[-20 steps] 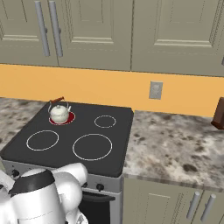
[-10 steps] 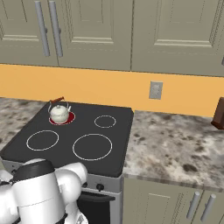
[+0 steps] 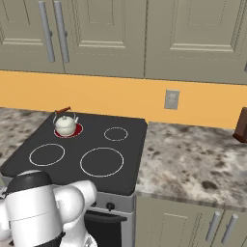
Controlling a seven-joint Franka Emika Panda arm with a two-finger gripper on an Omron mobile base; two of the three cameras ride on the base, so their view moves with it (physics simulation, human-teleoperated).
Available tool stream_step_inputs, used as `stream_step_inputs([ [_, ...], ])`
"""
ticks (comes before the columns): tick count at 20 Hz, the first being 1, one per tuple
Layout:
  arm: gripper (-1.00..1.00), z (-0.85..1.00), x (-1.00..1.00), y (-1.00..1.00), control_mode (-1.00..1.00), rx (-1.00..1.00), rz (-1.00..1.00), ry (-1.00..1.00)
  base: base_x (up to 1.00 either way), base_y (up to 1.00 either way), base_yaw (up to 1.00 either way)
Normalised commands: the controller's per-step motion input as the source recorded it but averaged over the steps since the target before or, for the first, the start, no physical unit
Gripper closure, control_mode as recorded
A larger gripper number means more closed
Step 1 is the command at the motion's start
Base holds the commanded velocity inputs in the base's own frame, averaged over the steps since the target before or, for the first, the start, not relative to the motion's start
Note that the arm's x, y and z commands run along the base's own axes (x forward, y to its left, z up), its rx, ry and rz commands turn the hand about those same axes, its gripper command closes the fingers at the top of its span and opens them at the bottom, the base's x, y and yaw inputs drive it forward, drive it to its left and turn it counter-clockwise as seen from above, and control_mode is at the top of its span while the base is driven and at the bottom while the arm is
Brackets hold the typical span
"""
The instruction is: Lower the heat of the kettle.
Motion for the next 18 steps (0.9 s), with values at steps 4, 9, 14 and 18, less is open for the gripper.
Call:
stream_step_inputs([
  [4, -1.00, -0.06, 0.00, 0.19, -1.00, 0.00, 0.00, 0.00, 0.00, 0.00, 0.00],
  [9, -1.00, -0.11, 0.02, 0.12, -1.00, 0.00, 0.00, 0.00, 0.00, 0.00, 0.00],
  [14, -1.00, -0.10, 0.14, 0.01, -1.00, 0.00, 0.01, 0.00, 0.00, 0.00, 0.00],
  [18, -1.00, -0.10, 0.17, 0.00, -1.00, 0.00, 0.02, -0.01, 0.00, 0.00, 0.00],
])
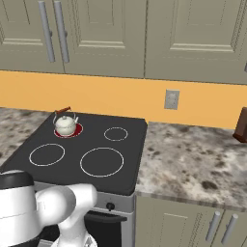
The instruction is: Lower the heat of the kettle.
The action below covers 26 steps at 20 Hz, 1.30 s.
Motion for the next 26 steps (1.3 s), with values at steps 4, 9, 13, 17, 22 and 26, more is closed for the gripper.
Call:
stream_step_inputs([
  [4, -1.00, -0.09, 0.11, 0.02, -1.00, 0.00, 0.01, -0.02, 0.00, 0.00, 0.00],
  [9, -1.00, -0.11, 0.02, 0.07, -1.00, 0.00, 0.00, -0.03, 0.00, 0.00, 0.00],
  [13, -1.00, -0.09, 0.01, 0.06, -1.00, 0.00, 0.00, -0.04, 0.00, 0.00, 0.00],
  [17, -1.00, -0.06, 0.05, 0.01, -1.00, 0.01, 0.00, -0.07, 0.00, 0.00, 0.00],
  [22, -1.00, -0.07, 0.10, 0.00, -1.00, 0.02, 0.01, -0.09, 0.00, 0.00, 0.00],
  [26, -1.00, -0.08, 0.10, 0.00, -1.00, 0.03, 0.02, -0.10, 0.00, 0.00, 0.00],
])
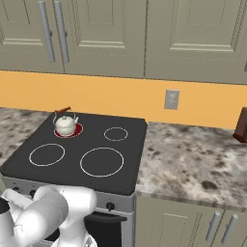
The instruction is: Lower the heat of the kettle.
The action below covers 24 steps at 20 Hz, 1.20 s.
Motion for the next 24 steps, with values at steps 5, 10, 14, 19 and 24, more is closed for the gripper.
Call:
stream_step_inputs([
  [5, -1.00, -0.04, 0.10, 0.00, -1.00, 0.06, 0.02, -0.08, 0.00, 0.00, 0.00],
  [10, -1.00, -0.07, 0.06, 0.00, -1.00, 0.04, 0.01, -0.05, 0.00, 0.00, 0.00],
  [14, -1.00, -0.08, 0.09, 0.00, -1.00, 0.03, 0.01, -0.03, 0.00, 0.00, 0.00],
  [19, -1.00, -0.10, 0.13, 0.02, -1.00, 0.02, 0.01, -0.03, 0.00, 0.00, 0.00],
  [24, -1.00, -0.21, 0.10, 0.04, -1.00, 0.00, 0.01, -0.01, 0.00, 0.00, 0.00],
])
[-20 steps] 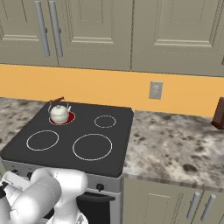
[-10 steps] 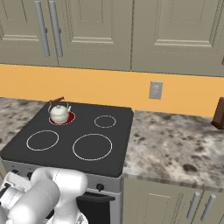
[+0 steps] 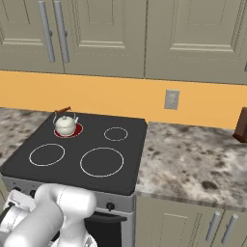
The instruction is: Lower the heat of the kettle.
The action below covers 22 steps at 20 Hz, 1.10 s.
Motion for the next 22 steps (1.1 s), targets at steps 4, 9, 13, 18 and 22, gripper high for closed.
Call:
stream_step_inputs([
  [4, -1.00, -0.16, 0.03, 0.00, -1.00, 0.00, 0.01, 0.00, 0.00, 0.00, 0.00],
  [9, -1.00, -0.10, 0.06, 0.01, -1.00, 0.01, 0.00, -0.01, 0.00, 0.00, 0.00],
  [13, 1.00, -0.03, 0.07, 0.02, -1.00, 0.00, 0.00, 0.00, 0.00, 0.00, 0.00],
  [18, 1.00, 0.00, 0.04, 0.02, -1.00, 0.00, 0.00, 0.00, 0.00, 0.00, 0.00],
  [22, 1.00, 0.00, 0.00, 0.00, -1.00, 0.00, 0.01, 0.00, 0.00, 0.00, 0.00],
])
